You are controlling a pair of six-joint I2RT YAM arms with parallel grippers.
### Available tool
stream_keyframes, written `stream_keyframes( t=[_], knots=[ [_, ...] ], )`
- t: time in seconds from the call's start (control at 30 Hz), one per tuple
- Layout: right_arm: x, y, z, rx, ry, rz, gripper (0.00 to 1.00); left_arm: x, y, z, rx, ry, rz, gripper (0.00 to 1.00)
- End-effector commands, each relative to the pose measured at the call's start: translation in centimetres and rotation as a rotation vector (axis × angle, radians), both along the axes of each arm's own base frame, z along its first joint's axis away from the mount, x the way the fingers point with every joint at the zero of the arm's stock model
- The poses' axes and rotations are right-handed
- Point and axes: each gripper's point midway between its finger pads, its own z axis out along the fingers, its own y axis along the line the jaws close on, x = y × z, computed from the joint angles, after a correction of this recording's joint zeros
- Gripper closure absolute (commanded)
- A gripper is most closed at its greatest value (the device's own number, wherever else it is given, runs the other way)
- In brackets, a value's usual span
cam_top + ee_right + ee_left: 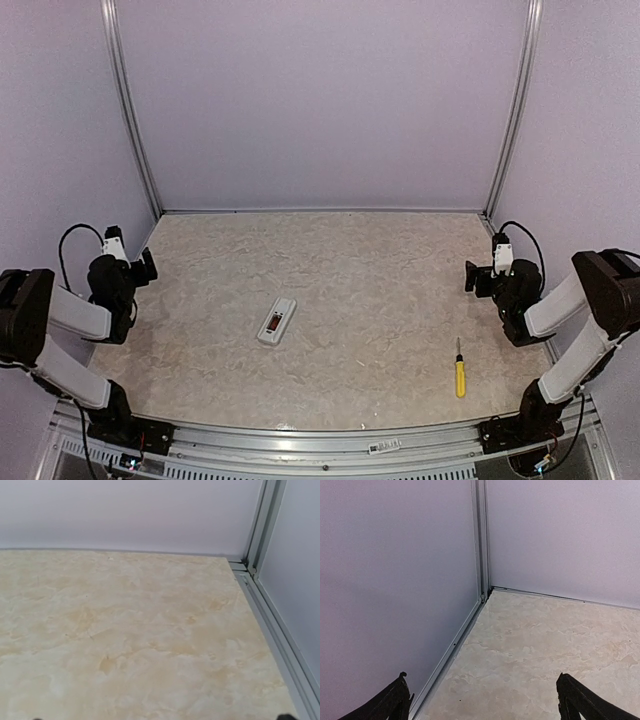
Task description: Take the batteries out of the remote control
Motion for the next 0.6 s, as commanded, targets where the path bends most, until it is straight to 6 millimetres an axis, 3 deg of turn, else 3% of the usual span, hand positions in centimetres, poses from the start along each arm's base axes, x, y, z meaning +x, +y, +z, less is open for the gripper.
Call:
stream_keyframes(
  t=[0.0,0.57],
  knots=[
    [0.18,-0.31,0.41,0.008,-0.017,-0.008,0.0,0.28,0.17,-0.24,-0.007,0.012,0.0,0.01],
    [0.27,-0.17,0.36,0.009,-0.011,0.0,0.0,0.28,0.19,-0.23,-0.009,0.011,0.001,0.01]
  ],
)
